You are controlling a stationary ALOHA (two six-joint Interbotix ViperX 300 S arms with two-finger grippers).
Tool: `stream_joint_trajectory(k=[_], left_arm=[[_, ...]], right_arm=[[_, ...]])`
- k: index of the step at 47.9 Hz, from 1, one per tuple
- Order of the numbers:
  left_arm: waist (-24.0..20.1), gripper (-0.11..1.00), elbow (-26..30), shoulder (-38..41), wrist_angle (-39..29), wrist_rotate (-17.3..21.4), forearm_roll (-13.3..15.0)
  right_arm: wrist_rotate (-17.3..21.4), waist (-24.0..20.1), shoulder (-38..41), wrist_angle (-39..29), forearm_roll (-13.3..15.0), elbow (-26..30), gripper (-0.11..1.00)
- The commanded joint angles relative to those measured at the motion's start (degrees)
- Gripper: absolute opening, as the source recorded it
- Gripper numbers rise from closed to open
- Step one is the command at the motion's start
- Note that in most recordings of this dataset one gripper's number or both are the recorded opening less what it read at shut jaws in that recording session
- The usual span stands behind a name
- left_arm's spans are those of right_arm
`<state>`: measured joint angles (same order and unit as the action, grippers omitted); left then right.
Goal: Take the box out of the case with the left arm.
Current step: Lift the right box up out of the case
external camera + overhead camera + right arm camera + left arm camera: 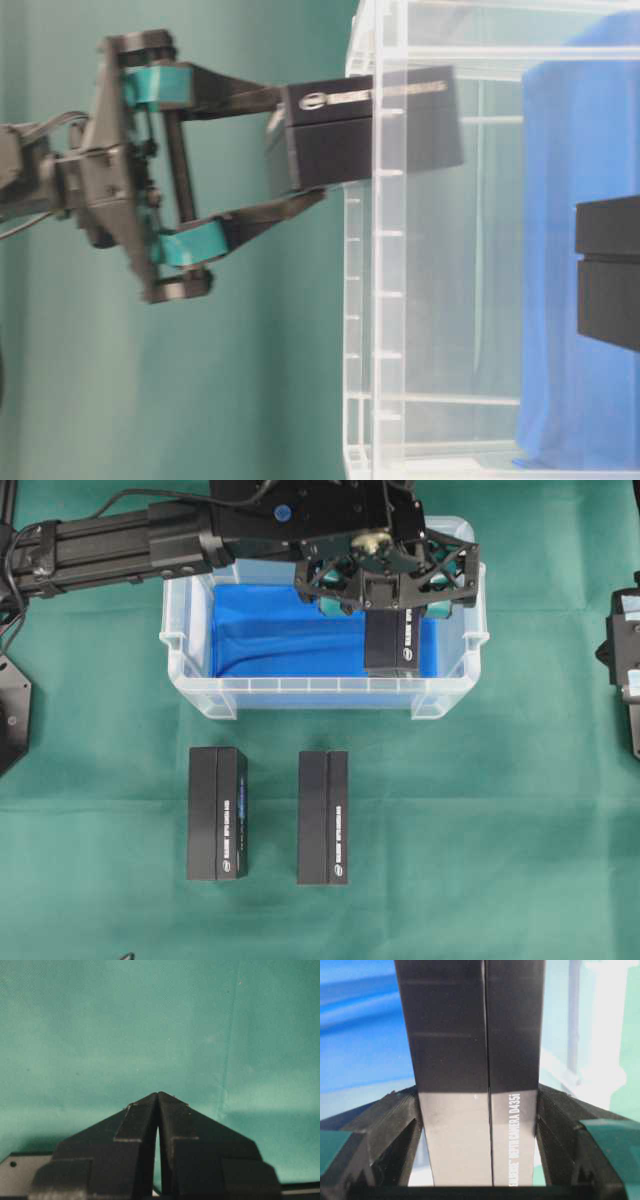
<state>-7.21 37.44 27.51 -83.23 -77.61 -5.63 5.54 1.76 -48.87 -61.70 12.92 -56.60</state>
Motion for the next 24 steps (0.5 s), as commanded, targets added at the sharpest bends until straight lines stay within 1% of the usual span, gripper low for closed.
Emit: stream_joint_trajectory(k=[1, 12, 24], left_arm=[[0.4, 0.62, 3.7, -1.6, -1.3, 0.3, 0.4], [0.4, 0.62, 8.5, -1.4, -4.7, 0.4, 1.8], [0.4, 0.62, 14.4, -1.5, -9.8, 0.4, 1.8]], right_arm=[[0.1, 0.0, 0.3, 0.2, 0.0, 1.5, 0.07], [0.1, 0.0, 0.3, 0.2, 0.0, 1.5, 0.07], [0.1, 0.0, 0.3, 0.1, 0.0, 1.5, 0.07]])
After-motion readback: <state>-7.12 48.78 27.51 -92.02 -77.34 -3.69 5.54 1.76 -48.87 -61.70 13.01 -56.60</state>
